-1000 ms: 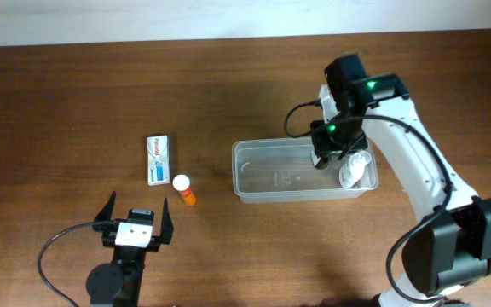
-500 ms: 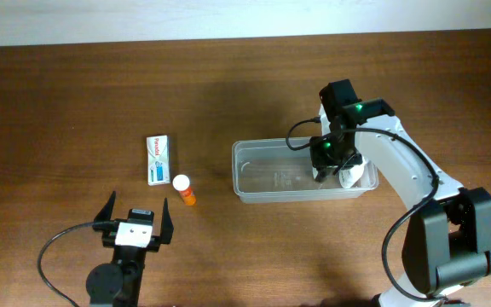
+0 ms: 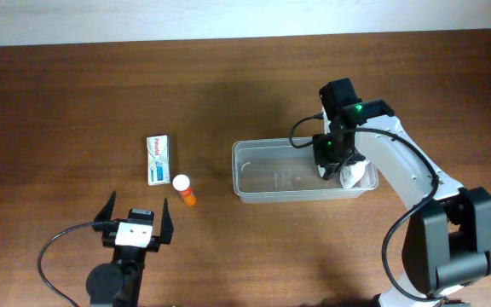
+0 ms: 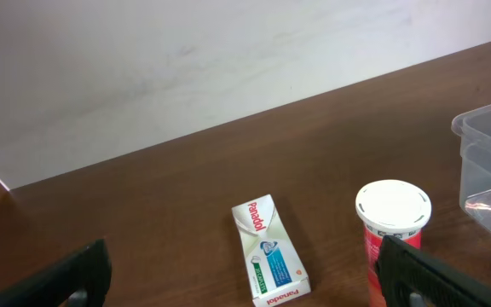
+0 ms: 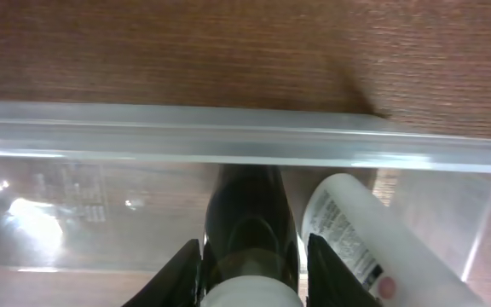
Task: Pack container
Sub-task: 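Carry the dark brown bottle into the container and release it, then move the right gripper to the gold-capped jar and grasp it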
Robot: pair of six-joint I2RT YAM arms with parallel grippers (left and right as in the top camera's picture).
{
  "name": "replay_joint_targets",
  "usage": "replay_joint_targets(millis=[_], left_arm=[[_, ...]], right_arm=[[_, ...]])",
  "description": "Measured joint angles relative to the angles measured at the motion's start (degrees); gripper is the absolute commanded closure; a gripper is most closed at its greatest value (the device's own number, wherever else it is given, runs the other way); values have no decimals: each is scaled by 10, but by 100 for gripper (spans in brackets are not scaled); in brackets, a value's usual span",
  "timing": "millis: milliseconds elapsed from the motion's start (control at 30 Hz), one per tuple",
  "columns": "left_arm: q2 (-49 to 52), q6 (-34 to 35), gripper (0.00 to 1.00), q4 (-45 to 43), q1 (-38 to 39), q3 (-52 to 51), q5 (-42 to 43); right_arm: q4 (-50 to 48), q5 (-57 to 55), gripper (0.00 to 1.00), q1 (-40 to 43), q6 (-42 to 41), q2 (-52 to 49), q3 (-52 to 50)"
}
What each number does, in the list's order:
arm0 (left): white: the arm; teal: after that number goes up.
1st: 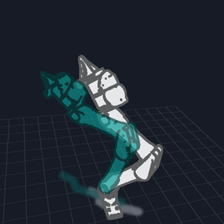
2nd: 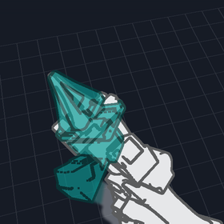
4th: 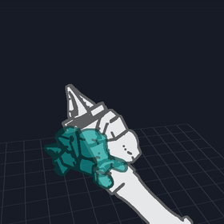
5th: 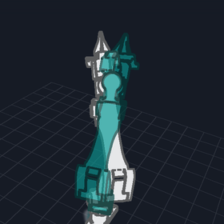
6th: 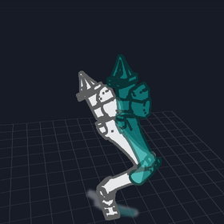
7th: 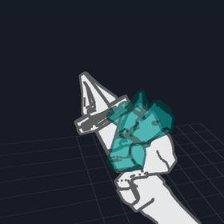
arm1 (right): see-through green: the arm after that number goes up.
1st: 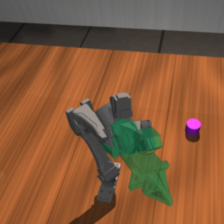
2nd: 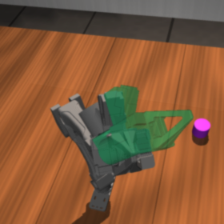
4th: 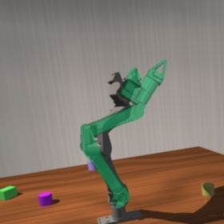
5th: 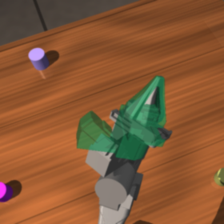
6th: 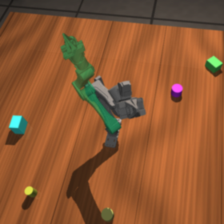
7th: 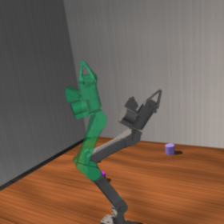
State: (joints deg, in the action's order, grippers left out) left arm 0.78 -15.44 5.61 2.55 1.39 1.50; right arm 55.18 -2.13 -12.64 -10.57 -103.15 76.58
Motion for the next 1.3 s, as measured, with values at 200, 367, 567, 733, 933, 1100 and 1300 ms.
replay_joint_targets(millis=[200,367,567,733,933,1100,1300], left_arm=[[0,0,1,0,0,0,0],[0,0,0,0,0,0,0],[0,0,1,0,0,0,0],[0,0,1,0,0,0,0],[0,0,1,0,0,0,0],[0,0,1,0,0,0,0],[0,0,1,0,0,0,0]], right_arm=[[9,-11,62,0,0,0,4],[67,-15,55,0,2,-4,82],[195,-17,34,7,19,-5,265],[323,-39,19,67,28,-4,396],[391,-56,17,210,4,-1,416],[380,-52,14,307,-76,-1,392],[322,-14,14,365,-151,-1,279]])
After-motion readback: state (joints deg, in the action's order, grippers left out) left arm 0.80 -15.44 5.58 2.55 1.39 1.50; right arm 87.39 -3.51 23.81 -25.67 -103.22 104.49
